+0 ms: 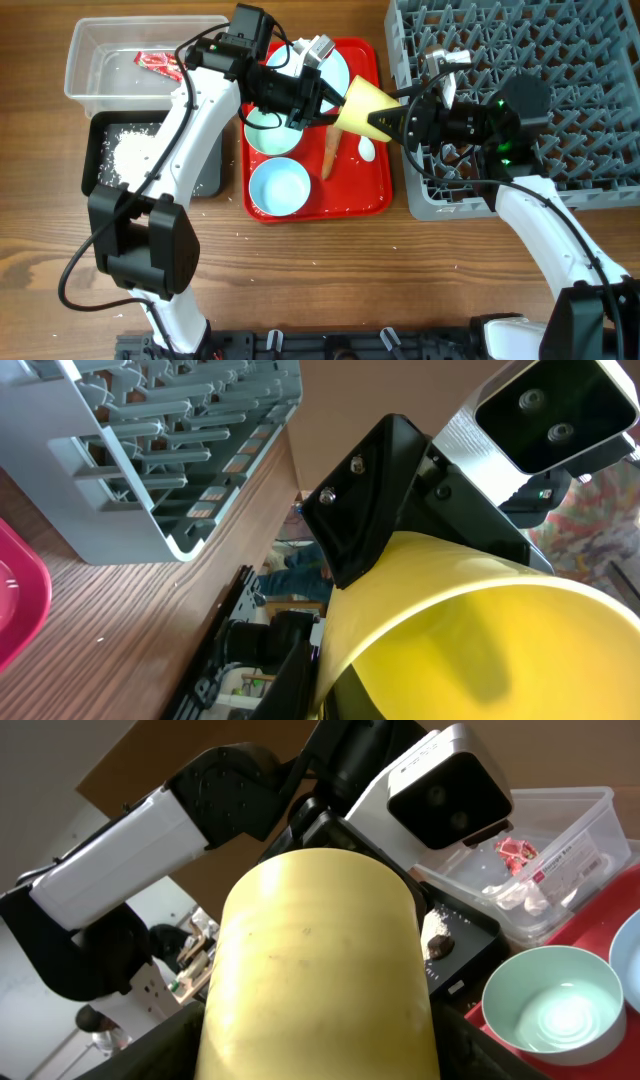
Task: Sort waste into correct bins and load items into the dishwasher rack
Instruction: 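Grasp the yellow cup with the right gripper from the left gripper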
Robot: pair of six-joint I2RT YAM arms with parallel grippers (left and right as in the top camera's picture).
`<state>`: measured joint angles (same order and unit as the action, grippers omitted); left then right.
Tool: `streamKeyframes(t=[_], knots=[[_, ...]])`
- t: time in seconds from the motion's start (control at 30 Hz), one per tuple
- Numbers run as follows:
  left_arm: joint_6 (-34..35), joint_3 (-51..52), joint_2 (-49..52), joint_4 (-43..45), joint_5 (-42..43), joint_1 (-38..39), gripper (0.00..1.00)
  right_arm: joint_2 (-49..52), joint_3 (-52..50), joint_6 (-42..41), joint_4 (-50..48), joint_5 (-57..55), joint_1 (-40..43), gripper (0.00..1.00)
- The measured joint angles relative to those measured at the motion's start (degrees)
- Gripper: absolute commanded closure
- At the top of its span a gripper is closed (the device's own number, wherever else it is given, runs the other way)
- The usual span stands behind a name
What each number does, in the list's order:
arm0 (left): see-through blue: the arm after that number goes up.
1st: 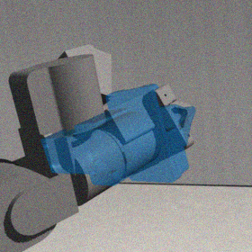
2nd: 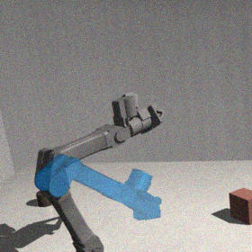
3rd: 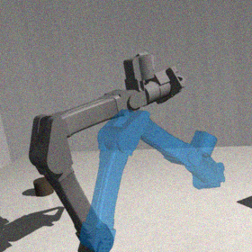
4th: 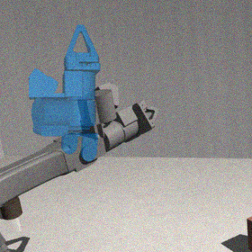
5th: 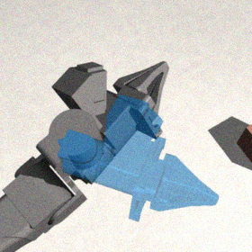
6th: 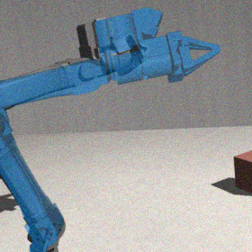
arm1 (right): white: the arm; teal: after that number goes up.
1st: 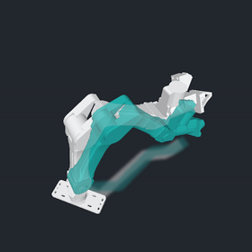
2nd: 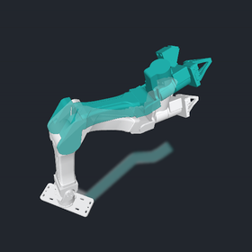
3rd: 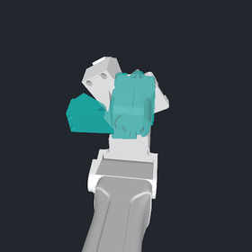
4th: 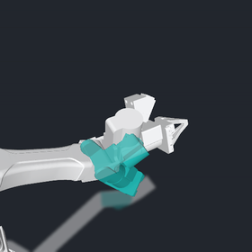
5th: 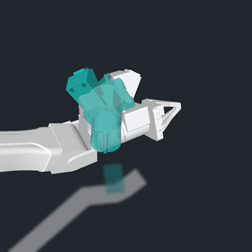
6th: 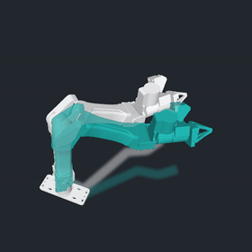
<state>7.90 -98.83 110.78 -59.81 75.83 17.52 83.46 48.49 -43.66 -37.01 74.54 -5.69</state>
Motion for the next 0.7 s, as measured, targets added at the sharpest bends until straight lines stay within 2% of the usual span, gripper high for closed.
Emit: streamKeyframes(t=[0.07,0.13,0.23,0.37,0.7], knots=[[0.2,0.0,0.0,0.1,-0.2,0.0,0.96,0.0,0.0,0.3,0.2,0.0,0.0,0.25],[0.2,0.0,0.0,0.1,-0.3,0.0,0.96,0.0,0.0,0.5,0.3,0.2,0.0,0.17],[0.2,0.0,0.0,0.3,0.1,0.0,0.96,0.0,0.0,0.5,0.7,0.5,-0.2,0.16],[0.2,0.0,0.0,1.2,0.4,0.0,0.96,0.0,0.0,0.5,0.7,0.9,-0.2,0.16],[0.1,0.0,0.0,1.7,0.5,0.0,0.96,0.0,0.0,0.4,0.6,1.3,-0.2,0.31]])
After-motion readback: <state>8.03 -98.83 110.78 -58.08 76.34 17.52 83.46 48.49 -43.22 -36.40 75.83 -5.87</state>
